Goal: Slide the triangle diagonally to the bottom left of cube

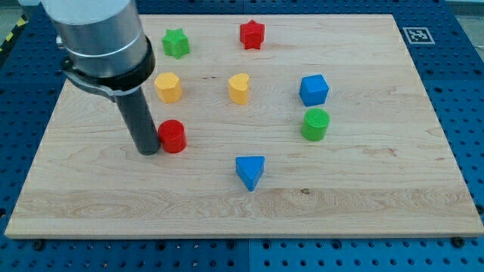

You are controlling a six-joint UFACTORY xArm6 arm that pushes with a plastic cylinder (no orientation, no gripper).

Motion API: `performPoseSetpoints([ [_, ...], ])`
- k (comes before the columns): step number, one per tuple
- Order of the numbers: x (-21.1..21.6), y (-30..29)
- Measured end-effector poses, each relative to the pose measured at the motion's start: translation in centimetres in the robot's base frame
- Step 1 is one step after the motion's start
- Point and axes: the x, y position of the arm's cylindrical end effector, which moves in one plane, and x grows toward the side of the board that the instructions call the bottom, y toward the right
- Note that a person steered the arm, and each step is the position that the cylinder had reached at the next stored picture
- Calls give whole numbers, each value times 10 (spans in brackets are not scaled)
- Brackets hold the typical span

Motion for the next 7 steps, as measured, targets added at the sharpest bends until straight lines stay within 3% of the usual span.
performPoseSetpoints([
  [2, 8, 12],
  [3, 47, 34],
  [5, 72, 121],
  [7, 71, 164],
])
